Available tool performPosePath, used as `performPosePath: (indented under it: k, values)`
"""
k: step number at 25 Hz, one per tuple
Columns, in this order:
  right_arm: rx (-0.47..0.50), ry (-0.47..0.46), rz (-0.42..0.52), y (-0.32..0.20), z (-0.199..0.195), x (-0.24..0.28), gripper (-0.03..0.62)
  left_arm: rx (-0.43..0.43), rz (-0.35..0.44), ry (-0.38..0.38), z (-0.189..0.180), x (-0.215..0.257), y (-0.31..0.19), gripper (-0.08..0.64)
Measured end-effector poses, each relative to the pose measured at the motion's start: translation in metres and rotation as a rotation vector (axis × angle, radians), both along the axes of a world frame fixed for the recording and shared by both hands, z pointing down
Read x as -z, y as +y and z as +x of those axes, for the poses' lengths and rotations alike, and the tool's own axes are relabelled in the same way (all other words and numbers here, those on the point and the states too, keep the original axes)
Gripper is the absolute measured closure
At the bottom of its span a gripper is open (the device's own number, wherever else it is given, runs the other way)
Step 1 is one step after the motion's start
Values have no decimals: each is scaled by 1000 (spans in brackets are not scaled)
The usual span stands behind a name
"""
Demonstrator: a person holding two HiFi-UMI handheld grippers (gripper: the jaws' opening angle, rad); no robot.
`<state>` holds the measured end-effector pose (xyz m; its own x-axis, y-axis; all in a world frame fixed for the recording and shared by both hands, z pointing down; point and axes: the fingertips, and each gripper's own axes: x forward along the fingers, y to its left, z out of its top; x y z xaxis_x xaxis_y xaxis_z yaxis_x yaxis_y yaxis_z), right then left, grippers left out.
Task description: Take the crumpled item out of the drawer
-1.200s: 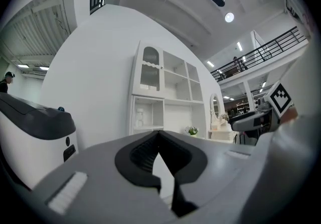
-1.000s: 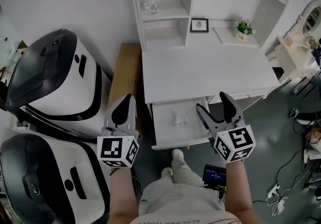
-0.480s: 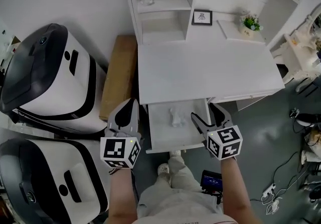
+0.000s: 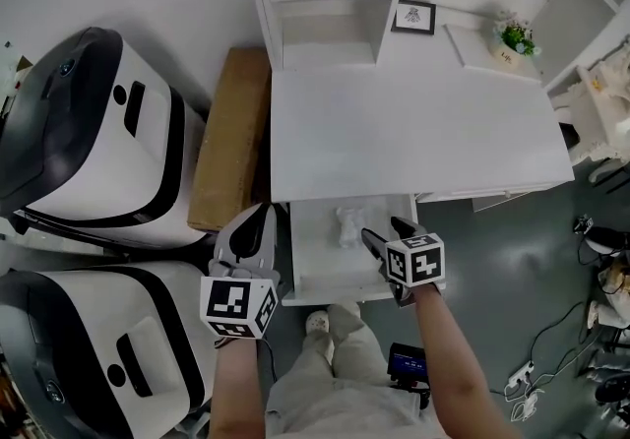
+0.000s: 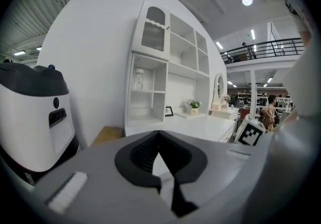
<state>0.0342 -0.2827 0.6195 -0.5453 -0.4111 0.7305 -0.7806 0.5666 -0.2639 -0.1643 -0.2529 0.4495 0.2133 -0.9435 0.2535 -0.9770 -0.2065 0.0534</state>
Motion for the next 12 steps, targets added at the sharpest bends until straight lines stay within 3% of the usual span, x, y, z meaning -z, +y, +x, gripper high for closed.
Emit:
performPosePath:
  k: [12]
  values:
    - [-48,99,-273,-18,2,-110,344,49,-87,-31,-20,-31,-9,552]
